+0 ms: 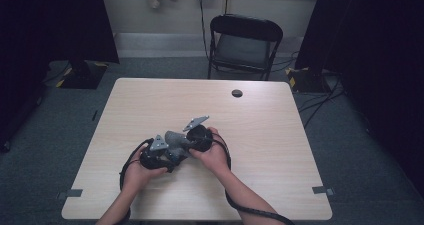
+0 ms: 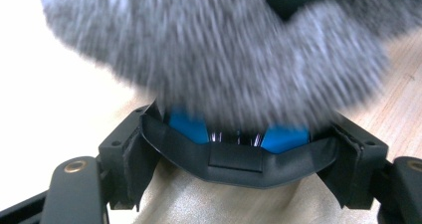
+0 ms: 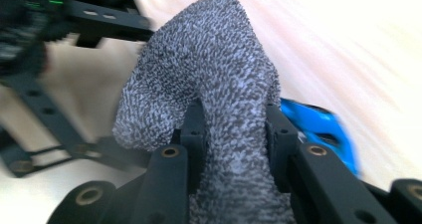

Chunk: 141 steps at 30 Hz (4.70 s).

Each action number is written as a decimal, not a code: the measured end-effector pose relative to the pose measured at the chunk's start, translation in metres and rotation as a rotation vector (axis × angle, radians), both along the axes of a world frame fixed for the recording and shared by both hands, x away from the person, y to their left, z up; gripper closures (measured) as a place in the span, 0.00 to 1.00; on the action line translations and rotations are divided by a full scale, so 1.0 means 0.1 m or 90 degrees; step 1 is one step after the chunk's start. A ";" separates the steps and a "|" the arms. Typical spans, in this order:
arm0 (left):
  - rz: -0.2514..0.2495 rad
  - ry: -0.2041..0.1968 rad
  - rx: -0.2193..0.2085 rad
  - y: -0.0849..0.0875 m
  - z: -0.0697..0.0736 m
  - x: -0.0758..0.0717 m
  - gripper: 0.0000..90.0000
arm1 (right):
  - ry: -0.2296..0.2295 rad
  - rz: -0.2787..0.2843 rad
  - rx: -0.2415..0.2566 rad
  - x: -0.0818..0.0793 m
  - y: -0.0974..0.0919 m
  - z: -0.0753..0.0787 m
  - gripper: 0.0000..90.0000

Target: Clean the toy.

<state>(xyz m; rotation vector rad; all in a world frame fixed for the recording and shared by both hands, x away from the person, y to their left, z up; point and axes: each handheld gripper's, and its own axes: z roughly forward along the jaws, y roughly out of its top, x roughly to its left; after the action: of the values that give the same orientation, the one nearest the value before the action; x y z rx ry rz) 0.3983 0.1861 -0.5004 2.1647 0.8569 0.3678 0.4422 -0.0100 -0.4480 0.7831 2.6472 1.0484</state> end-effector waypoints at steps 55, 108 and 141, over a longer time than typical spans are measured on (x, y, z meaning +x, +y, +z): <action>0.000 0.000 -0.001 0.00 0.00 0.00 0.27 | -0.002 -0.027 0.046 0.02 0.29 -0.04 0.75; 0.000 0.000 -0.001 0.00 0.00 0.00 0.27 | -0.050 0.038 0.070 -0.08 0.09 0.01 0.73; 0.006 0.000 0.000 -0.03 0.00 0.00 0.27 | -0.028 -0.091 0.030 0.29 -0.37 -0.14 0.88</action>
<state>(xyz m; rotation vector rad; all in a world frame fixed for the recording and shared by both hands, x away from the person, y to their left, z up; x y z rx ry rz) 0.3987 0.1830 -0.5005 2.1612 0.8664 0.3728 0.4715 -0.0467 -0.4621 0.9330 2.4962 1.0806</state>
